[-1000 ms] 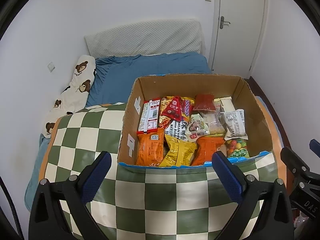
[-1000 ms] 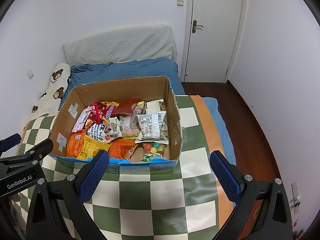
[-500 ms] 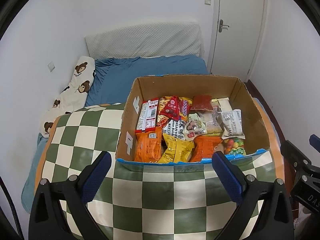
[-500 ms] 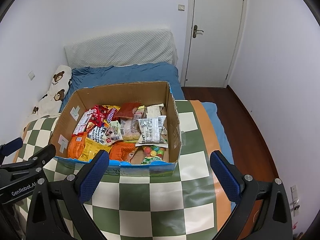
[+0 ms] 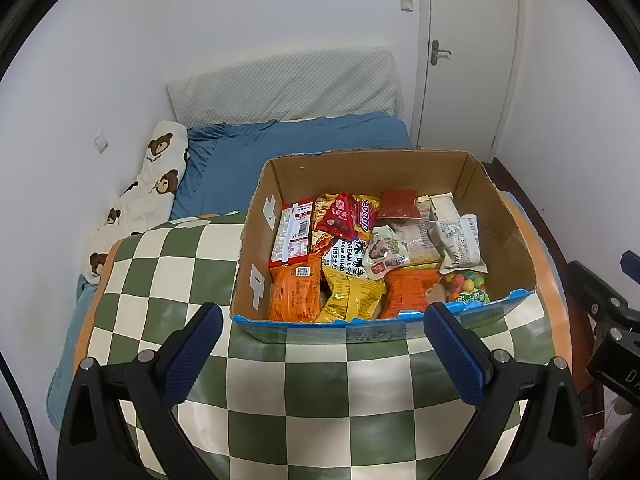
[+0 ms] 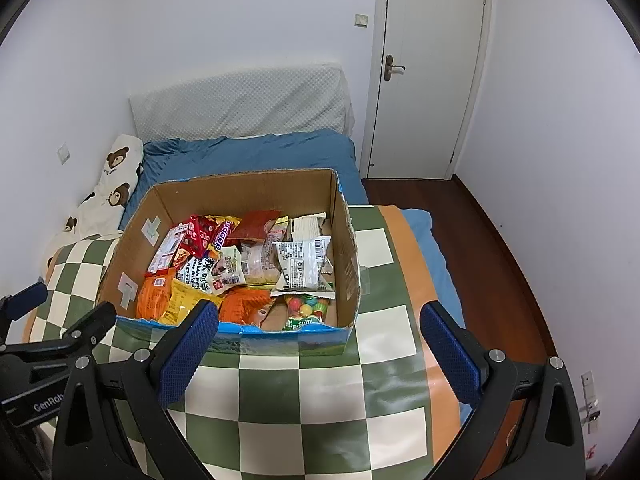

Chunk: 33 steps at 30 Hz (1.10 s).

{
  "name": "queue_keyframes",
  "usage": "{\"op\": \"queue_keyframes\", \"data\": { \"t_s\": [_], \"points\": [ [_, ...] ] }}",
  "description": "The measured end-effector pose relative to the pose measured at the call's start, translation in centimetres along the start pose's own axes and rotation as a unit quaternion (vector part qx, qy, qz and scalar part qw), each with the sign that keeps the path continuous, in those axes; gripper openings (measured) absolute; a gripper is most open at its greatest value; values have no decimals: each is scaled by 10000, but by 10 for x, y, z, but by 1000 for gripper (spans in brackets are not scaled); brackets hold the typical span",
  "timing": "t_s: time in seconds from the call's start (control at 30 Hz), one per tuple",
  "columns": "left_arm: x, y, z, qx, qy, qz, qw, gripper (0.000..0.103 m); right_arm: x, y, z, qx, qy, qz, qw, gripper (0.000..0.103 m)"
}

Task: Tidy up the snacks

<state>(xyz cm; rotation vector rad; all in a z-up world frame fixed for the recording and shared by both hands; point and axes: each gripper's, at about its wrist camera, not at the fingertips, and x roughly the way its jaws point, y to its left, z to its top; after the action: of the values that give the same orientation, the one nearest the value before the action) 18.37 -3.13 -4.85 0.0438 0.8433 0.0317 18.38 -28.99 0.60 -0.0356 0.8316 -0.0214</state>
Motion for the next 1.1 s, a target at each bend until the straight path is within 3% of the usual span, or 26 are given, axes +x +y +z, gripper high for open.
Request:
{"op": "queue_keyframes", "data": {
  "t_s": [1.1],
  "points": [
    [-19, 1, 6, -48, -282, -3, 9996, 103, -17, -7, 3, 61, -124, -28, 9999, 103]
  ]
}}
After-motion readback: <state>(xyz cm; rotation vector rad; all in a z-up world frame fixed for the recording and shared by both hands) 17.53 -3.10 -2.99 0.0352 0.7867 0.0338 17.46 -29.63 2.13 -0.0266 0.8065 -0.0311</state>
